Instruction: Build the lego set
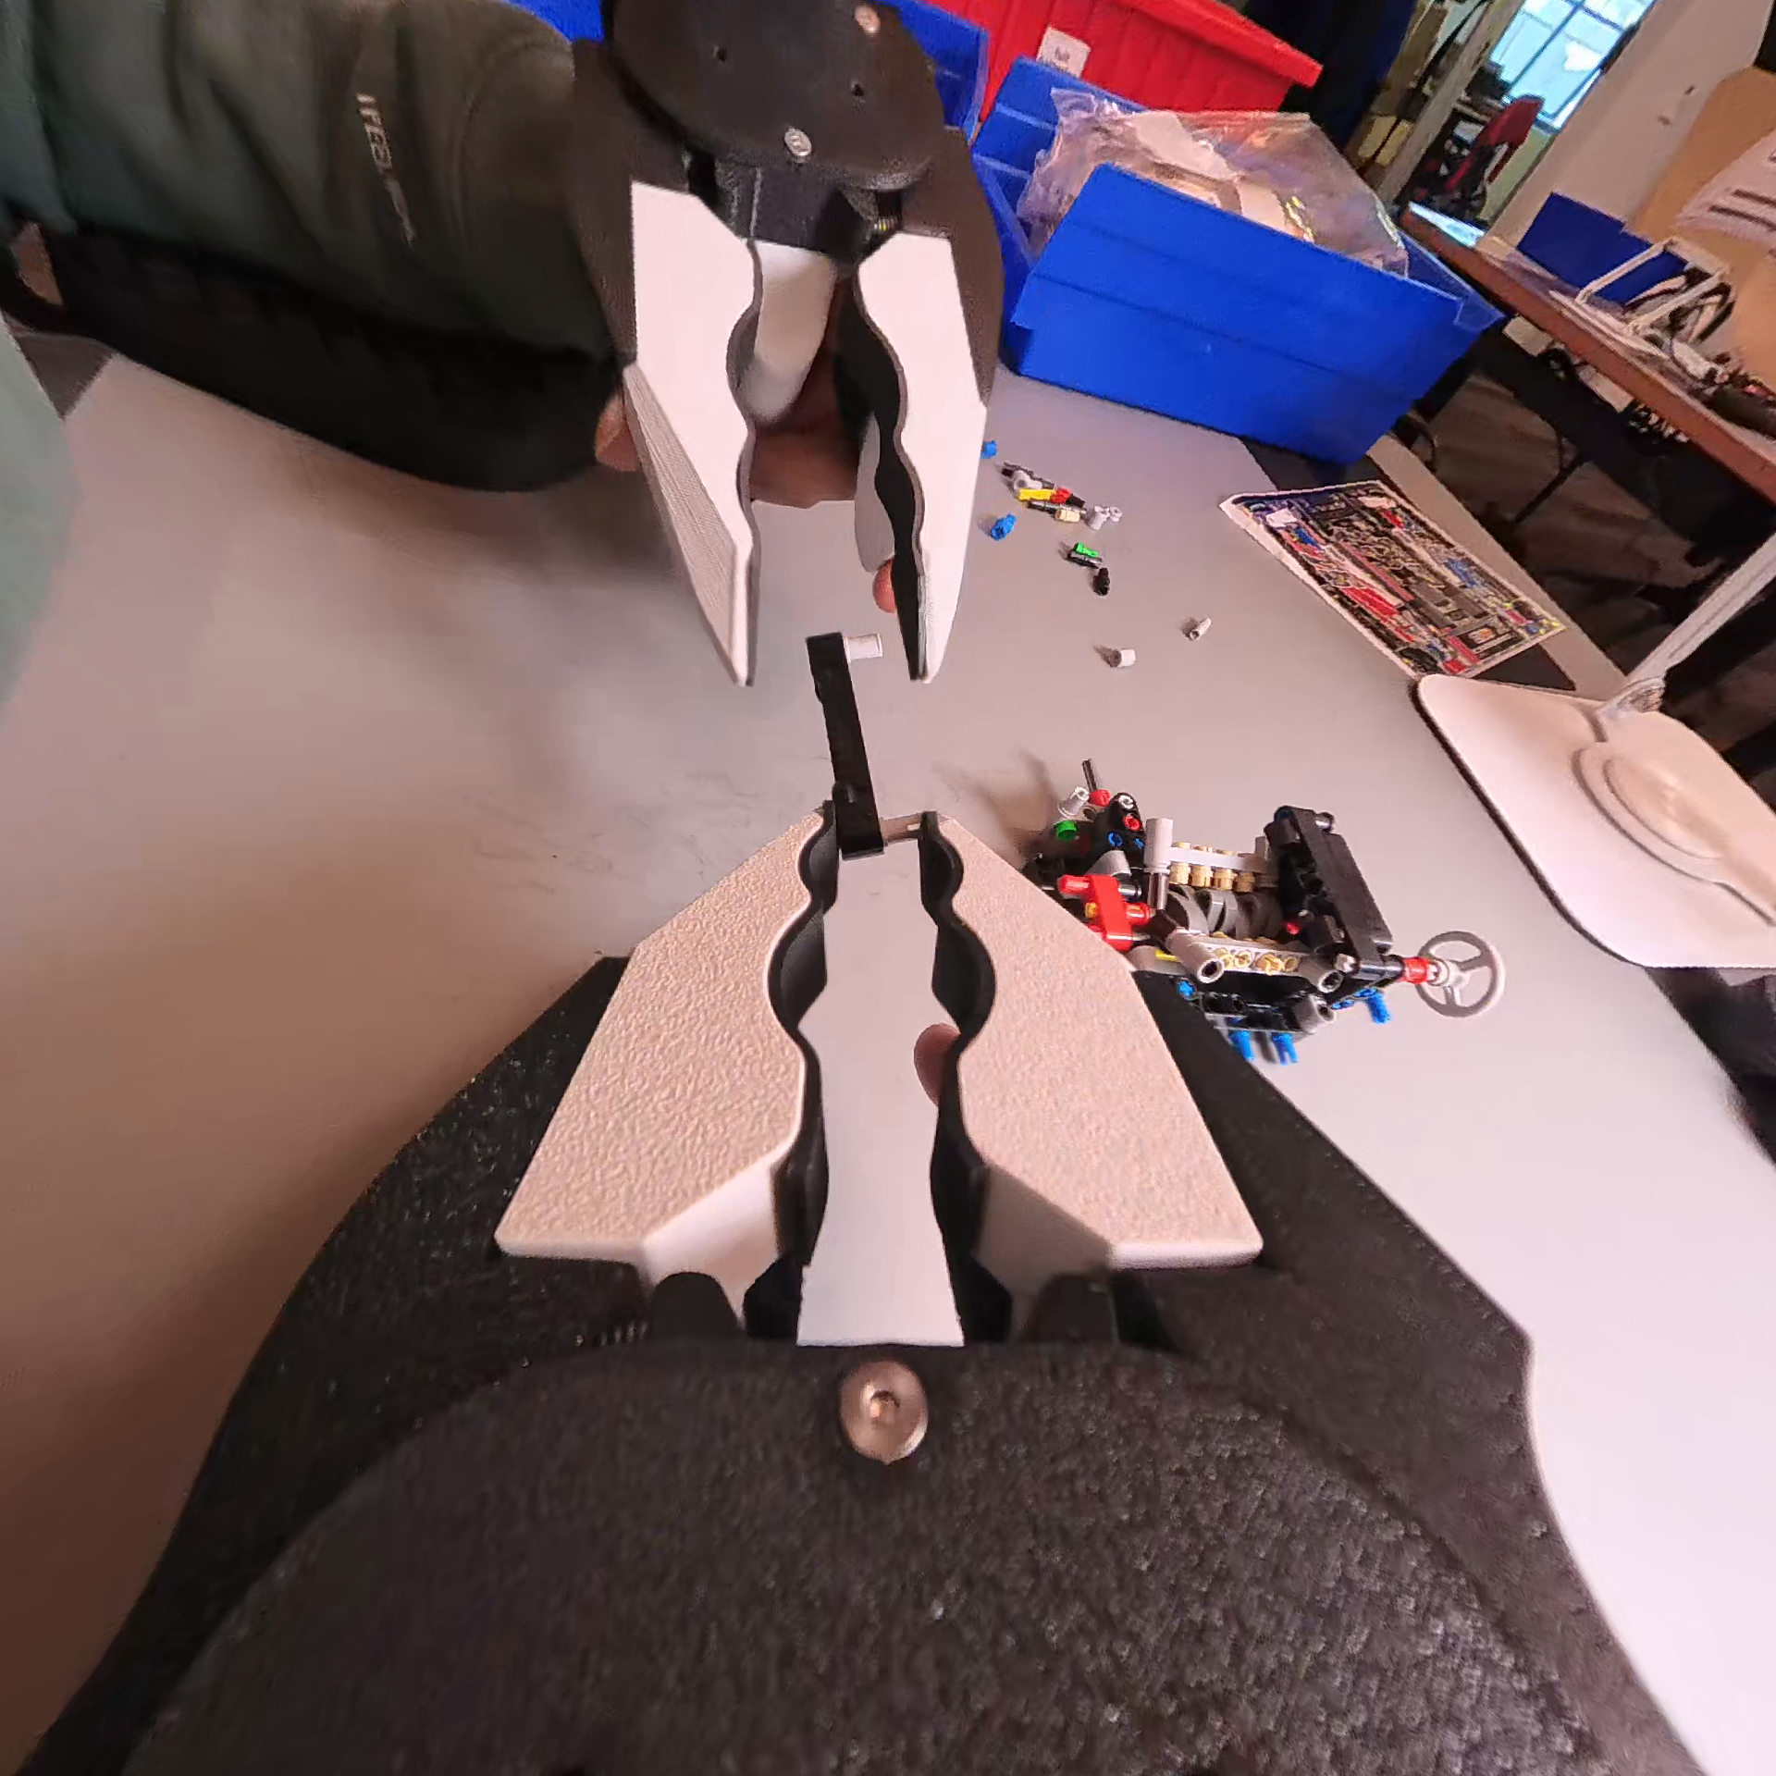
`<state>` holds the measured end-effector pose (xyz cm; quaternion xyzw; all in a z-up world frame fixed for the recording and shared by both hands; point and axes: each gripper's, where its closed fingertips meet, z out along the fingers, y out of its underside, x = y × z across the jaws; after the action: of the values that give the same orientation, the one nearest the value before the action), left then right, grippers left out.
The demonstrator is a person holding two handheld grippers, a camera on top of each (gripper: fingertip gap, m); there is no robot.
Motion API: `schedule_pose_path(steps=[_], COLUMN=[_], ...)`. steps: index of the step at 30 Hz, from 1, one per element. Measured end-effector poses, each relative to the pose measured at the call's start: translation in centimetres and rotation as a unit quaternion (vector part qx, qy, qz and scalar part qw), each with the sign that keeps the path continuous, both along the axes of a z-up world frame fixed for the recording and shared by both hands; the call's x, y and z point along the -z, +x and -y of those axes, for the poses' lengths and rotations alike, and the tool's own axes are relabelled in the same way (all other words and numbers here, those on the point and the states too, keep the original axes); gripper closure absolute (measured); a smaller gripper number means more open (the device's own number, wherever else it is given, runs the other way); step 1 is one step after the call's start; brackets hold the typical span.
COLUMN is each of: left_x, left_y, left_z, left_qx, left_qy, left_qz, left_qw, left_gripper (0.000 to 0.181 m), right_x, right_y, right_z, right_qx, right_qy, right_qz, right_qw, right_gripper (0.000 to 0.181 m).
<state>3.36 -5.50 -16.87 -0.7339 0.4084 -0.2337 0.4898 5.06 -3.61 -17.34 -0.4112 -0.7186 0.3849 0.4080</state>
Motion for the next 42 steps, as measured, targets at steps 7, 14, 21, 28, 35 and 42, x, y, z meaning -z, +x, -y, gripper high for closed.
schedule_pose_path(steps=[7,14,21,28,35,42], left_x=[0.7,1.1,0.6,0.6,0.3,0.2], left_y=[0.2,0.3,0.2,-0.1,-1.0,-1.2], left_z=[-0.1,0.1,-0.3,-0.7,-1.8,-2.3], left_qx=[0.004,0.01,-0.007,-0.016,-0.036,-0.036], left_qy=[0.011,0.006,0.003,0.006,0.097,0.144], left_qz=[-0.021,-0.03,-0.009,-0.008,-0.053,-0.074], left_qw=[1.0,0.999,1.0,1.0,0.993,0.986], left_gripper=[0.167,0.175,0.155,0.166,0.166,0.167], right_x=[0.3,0.7,1.0,0.8,0.5,0.4], right_y=[0.2,0.4,0.2,0.0,-0.2,-0.4], right_z=[0.2,0.3,-0.3,-0.3,-1.4,-1.7], right_qx=[-0.004,-0.003,0.016,0.022,0.042,0.046], right_qy=[-0.019,-0.023,-0.038,-0.054,-0.088,-0.132], right_qz=[0.01,0.018,0.026,0.022,0.012,0.016], right_qw=[1.0,1.0,0.999,0.998,0.995,0.99], right_gripper=[0.165,0.165,0.165,0.165,0.159,0.16])
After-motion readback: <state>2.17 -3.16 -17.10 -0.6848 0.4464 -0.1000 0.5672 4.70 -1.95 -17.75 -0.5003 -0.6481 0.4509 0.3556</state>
